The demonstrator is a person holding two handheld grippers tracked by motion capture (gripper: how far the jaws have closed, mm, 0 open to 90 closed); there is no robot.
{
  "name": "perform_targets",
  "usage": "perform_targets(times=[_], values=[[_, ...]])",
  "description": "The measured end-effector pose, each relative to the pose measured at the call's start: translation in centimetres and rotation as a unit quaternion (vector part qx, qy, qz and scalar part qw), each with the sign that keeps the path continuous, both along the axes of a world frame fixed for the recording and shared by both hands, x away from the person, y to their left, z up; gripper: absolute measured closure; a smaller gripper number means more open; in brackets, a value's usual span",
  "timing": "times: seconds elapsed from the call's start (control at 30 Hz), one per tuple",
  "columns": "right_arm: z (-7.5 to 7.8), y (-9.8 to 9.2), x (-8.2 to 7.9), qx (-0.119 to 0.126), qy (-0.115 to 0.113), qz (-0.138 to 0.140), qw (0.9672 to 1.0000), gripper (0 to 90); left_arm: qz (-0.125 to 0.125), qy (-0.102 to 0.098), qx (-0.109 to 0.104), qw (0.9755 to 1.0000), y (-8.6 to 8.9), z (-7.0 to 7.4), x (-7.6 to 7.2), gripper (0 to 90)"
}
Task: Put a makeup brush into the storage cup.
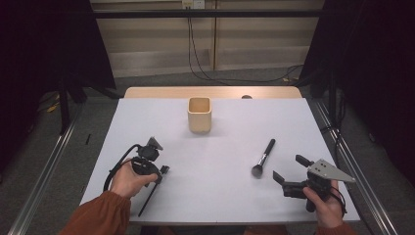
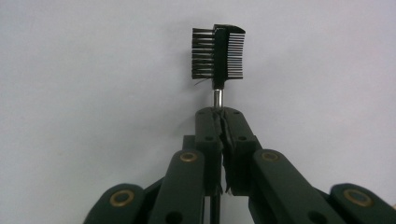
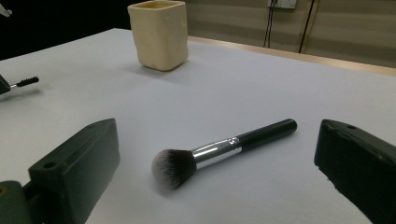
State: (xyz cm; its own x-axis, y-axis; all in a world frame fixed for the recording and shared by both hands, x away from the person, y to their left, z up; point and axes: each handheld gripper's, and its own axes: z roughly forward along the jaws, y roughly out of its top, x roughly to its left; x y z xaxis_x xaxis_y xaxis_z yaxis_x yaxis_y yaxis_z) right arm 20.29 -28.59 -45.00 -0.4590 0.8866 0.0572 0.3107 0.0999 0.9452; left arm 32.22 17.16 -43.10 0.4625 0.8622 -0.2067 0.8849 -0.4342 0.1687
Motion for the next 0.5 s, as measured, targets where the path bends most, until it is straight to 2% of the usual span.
perform_targets(times=[0.03, 0.1, 0.2, 0.23, 0.3, 0.47, 0.5], values=[[0.0, 0.0, 0.0, 0.000, 0.000, 0.000, 1.0000, 0.0, 0.000, 0.000, 0.000, 1.0000, 0.0, 0.0, 0.0, 86.2], [0.0, 0.0, 0.0, 0.000, -0.001, 0.001, 1.0000, 0.0, 0.003, -0.011, -0.014, 0.9998, 0.2, 0.3, 0.0, 86.3], [0.0, 0.0, 0.0, 0.000, 0.000, 0.000, 1.0000, 0.0, 0.011, -0.028, -0.046, 0.9985, 0.9, 0.9, 0.1, 86.3], [0.0, 0.0, 0.0, 0.000, 0.000, 0.000, 1.0000, 0.0, 0.011, -0.028, -0.046, 0.9985, 0.9, 0.9, 0.1, 86.3], [0.0, -0.1, 0.0, 0.000, -0.002, 0.000, 1.0000, 0.0, 0.012, -0.047, -0.066, 0.9966, 1.3, 1.2, 0.2, 86.3], [0.0, -0.1, 0.0, 0.002, -0.002, -0.001, 1.0000, 0.0, 0.016, -0.062, -0.085, 0.9944, 1.4, 1.4, 0.0, 86.3], [0.0, -0.1, 0.0, 0.004, -0.002, -0.003, 1.0000, 0.0, 0.014, -0.068, -0.095, 0.9930, 1.5, 1.4, -0.1, 86.2]])
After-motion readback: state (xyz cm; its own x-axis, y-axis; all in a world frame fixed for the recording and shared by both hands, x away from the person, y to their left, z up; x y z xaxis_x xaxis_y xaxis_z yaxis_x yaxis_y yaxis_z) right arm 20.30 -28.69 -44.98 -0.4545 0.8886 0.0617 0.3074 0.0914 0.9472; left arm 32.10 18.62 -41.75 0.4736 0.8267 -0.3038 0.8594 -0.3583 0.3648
